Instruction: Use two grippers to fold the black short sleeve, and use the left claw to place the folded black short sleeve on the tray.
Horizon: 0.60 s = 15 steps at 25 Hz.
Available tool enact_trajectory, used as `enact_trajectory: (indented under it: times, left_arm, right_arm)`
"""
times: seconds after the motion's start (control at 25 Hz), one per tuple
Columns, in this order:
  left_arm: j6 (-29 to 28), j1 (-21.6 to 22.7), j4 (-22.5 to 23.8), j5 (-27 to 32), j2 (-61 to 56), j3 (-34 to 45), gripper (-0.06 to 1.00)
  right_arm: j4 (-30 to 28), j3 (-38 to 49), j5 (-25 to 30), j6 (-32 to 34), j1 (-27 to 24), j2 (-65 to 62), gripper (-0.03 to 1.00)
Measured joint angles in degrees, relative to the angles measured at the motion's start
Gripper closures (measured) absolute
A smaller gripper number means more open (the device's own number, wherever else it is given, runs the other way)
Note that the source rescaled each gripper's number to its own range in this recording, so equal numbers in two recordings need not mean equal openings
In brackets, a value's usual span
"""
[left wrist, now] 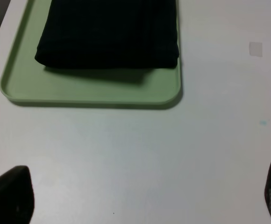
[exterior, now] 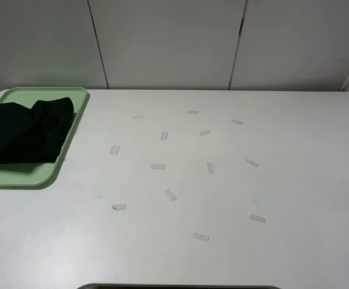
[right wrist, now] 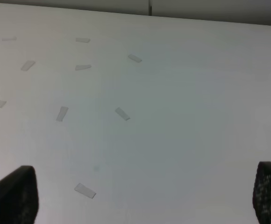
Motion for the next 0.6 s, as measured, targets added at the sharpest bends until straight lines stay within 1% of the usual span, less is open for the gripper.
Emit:
enact_trajectory:
  times: [0.6]
  left_arm:
    - [0.04,0.0,-0.02,-0.02,0.0,0.0,-0.04]
  right_arm:
    - [0.0,0.0,0.0,0.0,0.0,0.0,-0.03]
